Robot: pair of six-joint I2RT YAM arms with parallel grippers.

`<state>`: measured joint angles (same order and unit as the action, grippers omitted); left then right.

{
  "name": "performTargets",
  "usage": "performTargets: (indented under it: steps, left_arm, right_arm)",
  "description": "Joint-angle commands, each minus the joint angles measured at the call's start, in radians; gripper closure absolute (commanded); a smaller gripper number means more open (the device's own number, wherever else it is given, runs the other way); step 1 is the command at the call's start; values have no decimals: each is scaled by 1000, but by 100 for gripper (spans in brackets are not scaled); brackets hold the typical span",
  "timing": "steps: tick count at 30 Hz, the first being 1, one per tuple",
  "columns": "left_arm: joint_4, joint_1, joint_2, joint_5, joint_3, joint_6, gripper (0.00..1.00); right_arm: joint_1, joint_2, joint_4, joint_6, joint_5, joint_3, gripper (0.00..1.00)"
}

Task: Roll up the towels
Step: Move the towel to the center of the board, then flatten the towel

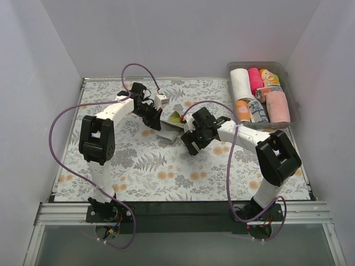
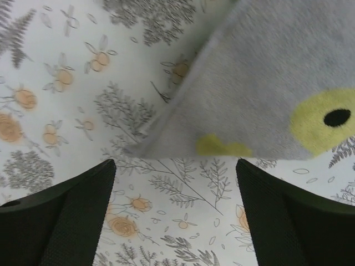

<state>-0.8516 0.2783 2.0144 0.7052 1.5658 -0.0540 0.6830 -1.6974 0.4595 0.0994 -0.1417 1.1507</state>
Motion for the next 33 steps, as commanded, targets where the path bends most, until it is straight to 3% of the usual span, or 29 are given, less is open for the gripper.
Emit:
performTargets:
  steps: [1, 2, 4, 5, 6, 7, 10, 11, 12, 14, 15, 16, 17, 24, 29, 32, 33]
  left_arm:
    - [19, -37, -54, -9, 16, -37, 100]
    - [17, -40, -57, -10, 13, -37, 100]
    - [19, -47, -65, -13, 8, -29, 100]
    - [20, -51, -69, -15, 7, -29, 100]
    - [22, -56, -74, -15, 5, -27, 100]
    - [22, -57, -78, -13, 0, -26, 100]
    - [23, -68, -94, -26, -6, -14, 100]
    - [22, -76, -95, -29, -10, -9, 100]
    - [17, -77, -97, -27, -12, 0, 100]
    - [16, -77, -97, -23, -15, 5, 100]
    - [19, -77, -97, -19, -16, 2, 100]
    - [26, -77, -98, -10, -19, -6, 100]
    - [31, -77, -97, -6, -23, -12, 100]
    - [43, -77, -101, 2, -41, -35, 100]
    - [42, -79, -129, -10, -69, -33, 100]
    - [49, -82, -154, -19, -102, -33, 100]
    - [52, -82, -160, -24, -108, -32, 100]
  right_arm:
    - [-3, -18, -18, -44, 126, -23, 26]
    - [-3, -16, -18, -41, 134, -32, 28]
    - [-5, -18, -18, -33, 172, -40, 47]
    - [-8, -28, -16, -18, 183, -36, 64]
    - [-11, -36, -9, -9, 183, -29, 90]
    - [-23, -47, 16, -6, 189, -17, 98]
    - [-80, -33, 36, 34, 166, 23, 99]
    - [-103, -13, 57, 45, 93, 35, 99]
    - [-143, -2, 70, 63, 26, 65, 96]
    - [-145, 37, 97, 79, -108, 93, 75]
    - [-117, 54, 88, 72, -122, 93, 36]
    - [-96, 83, 67, 63, -116, 84, 13]
    - [-74, 90, 50, 54, -108, 78, 2]
    - [68, 13, -41, -65, -29, 40, 2]
    - [105, -94, -85, -93, 42, 73, 2]
    - [105, -151, -87, -121, 89, 84, 13]
    - [105, -162, -87, -122, 105, 86, 25]
